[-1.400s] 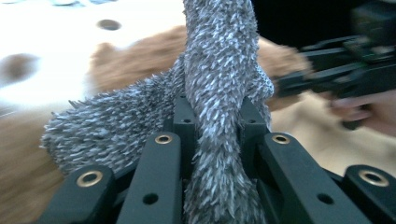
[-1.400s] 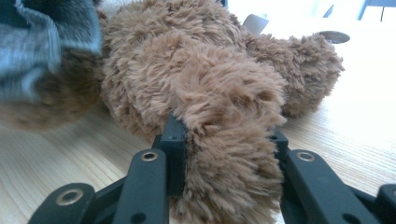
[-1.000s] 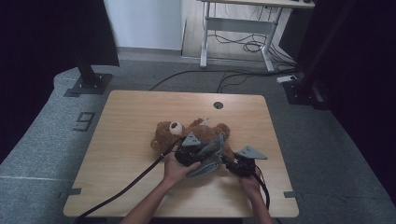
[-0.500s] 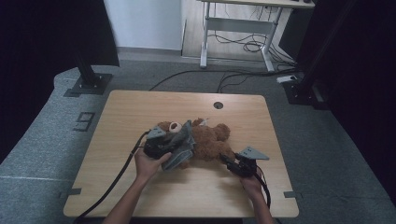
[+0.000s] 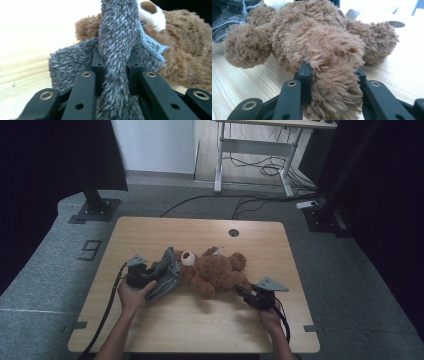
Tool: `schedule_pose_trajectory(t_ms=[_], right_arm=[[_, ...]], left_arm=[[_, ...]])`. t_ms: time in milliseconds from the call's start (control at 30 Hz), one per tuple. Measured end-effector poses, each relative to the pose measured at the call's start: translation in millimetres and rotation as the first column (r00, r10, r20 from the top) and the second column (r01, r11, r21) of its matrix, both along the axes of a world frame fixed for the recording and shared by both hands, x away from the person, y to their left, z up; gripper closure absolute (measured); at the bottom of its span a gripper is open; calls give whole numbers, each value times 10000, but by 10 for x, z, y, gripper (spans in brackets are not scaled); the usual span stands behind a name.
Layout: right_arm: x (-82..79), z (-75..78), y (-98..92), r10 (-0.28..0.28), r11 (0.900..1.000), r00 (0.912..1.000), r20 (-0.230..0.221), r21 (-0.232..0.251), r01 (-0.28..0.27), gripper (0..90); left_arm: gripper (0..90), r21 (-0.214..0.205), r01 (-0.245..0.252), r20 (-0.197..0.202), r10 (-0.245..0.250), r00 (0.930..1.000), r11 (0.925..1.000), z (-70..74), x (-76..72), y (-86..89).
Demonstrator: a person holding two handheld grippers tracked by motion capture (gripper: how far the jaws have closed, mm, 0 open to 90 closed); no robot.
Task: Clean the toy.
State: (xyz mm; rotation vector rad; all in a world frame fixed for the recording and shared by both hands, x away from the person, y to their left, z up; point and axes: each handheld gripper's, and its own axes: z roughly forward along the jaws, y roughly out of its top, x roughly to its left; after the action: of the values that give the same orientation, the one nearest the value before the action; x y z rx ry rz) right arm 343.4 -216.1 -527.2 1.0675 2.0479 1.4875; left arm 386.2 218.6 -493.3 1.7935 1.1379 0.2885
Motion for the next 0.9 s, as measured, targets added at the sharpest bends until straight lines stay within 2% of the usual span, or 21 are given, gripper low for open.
schedule_pose_trajectory(t_ms=[133, 167, 233, 467, 500, 533, 700, 900], right_arm=[[0, -1, -1, 15, 10000, 10000, 17, -9, -15, 642], [-4, 0, 1, 83, 10000, 10000, 49, -32, -83, 643], [-8, 2, 1, 187, 9998, 9998, 57, -36, -187, 643], [-27, 19, -5, 506, 9987, 9985, 185, -29, -505, 647], [-36, 25, -15, 580, 9983, 9982, 163, 34, -581, 648], [-36, 25, -15, 580, 9983, 9982, 163, 34, -581, 648], [-58, 63, -52, 862, 9961, 9958, 298, 161, -867, 652], [-64, 84, -82, 1034, 9942, 9942, 292, 252, -1041, 651]], left_arm=[[738, -277, 299, 383, -288, 9989, 9992, 82, -14, -49], [738, -380, 500, 603, -476, 9970, 9980, 144, -10, -97], [736, -428, 602, 668, -573, 9961, 9973, 190, -3, -139], [731, -336, 1007, 1178, -961, 9884, 9943, 421, 64, -399], [731, -258, 1044, 1202, -1005, 9876, 9942, 447, 121, -466], [730, -258, 1044, 1202, -1005, 9876, 9942, 447, 121, -466], [727, 15, 1059, 971, -1056, 9897, 9944, 434, 305, -604], [727, -163, 1196, 644, -1183, 9909, 9927, 330, 362, -613]])
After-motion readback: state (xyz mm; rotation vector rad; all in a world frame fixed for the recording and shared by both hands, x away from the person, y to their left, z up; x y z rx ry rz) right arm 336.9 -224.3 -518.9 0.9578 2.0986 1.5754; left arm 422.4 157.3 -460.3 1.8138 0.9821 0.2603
